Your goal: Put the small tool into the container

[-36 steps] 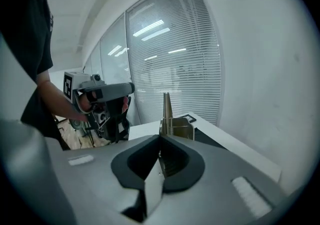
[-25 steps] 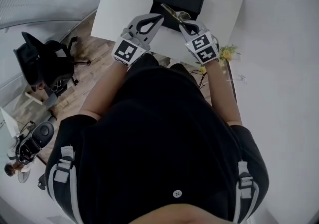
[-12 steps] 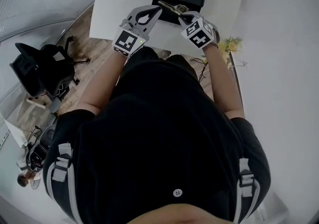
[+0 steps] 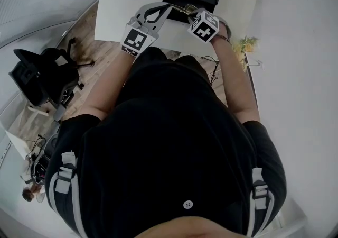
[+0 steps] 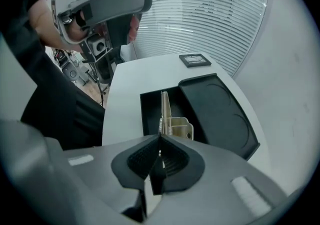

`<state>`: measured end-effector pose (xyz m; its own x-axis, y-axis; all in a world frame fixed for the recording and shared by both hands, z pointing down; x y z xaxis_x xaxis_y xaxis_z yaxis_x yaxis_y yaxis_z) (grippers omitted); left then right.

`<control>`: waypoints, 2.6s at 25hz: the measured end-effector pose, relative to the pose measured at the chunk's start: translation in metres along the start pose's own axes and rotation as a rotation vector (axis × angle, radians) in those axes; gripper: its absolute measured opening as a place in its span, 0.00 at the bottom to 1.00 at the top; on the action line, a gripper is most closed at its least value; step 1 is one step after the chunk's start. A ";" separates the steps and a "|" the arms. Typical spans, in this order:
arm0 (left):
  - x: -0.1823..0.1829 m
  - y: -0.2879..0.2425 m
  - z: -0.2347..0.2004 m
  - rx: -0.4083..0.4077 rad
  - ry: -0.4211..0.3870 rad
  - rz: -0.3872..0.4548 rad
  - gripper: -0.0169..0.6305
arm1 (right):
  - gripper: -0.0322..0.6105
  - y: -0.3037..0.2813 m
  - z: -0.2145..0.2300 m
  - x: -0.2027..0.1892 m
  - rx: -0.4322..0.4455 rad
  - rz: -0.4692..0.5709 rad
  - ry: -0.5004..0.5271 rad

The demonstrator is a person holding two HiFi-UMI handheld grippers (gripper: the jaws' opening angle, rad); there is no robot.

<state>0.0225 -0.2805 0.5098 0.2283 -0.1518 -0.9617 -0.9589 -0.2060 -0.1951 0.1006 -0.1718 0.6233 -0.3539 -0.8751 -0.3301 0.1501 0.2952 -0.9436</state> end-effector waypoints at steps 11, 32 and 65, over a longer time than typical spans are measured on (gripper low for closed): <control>0.005 -0.002 -0.009 0.010 0.030 0.013 0.04 | 0.09 -0.026 0.000 -0.003 0.039 -0.089 0.064; 0.028 -0.018 -0.004 0.013 0.006 0.042 0.04 | 0.12 0.020 0.038 -0.001 -0.155 0.107 -0.026; 0.129 -0.030 0.095 -0.025 -0.048 0.128 0.04 | 0.07 0.265 -0.001 0.008 -0.395 1.098 -0.206</control>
<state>0.0645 -0.2019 0.3736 0.0957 -0.1317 -0.9867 -0.9750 -0.2120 -0.0663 0.1369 -0.0999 0.3708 -0.0530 -0.1135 -0.9921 -0.0278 0.9933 -0.1122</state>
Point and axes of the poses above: the fingertips, and each gripper's own axes: y backward along the fingers, z to its right, x out of its top, the point moved 5 cm from there along y, backward along the fingers, and after that the axes turned 6 degrees about y, right-handed, at the moved point
